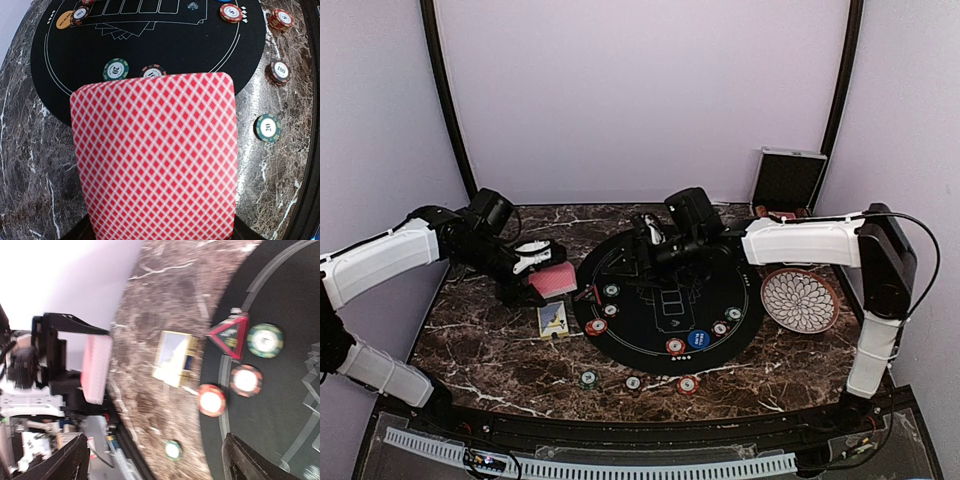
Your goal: Distribute texas hold em gaming equipment
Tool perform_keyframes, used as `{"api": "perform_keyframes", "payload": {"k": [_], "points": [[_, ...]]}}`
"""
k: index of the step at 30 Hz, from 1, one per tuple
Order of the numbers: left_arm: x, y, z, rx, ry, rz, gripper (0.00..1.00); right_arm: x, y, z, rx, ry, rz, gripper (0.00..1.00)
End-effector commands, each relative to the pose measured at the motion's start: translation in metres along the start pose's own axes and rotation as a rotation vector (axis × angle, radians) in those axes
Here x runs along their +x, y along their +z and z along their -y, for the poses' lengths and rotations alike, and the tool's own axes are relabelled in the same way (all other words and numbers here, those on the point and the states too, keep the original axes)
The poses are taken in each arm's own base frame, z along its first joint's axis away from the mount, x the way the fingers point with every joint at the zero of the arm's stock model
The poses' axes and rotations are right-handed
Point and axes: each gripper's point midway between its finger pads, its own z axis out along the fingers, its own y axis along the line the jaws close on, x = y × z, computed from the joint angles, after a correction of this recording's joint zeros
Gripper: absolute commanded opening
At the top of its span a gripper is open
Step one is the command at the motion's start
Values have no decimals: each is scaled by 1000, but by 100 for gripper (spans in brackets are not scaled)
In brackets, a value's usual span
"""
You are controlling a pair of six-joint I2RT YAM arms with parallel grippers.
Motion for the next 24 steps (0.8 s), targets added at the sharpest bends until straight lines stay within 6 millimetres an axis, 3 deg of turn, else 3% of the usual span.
{"api": "perform_keyframes", "payload": {"k": [1,6,16,24], "points": [[-19,-16,15,35,10,44,0,-14,11,-58,-225,-33,-4,93],[-26,-18,15,35,22,52,0,-10,24,-69,-287,-19,-37,92],[-41,-19,16,34,60,64,0,-7,48,-69,-313,6,-94,88],[-50,-17,14,33,80,69,0,-12,60,-77,-379,23,-119,79]]}}
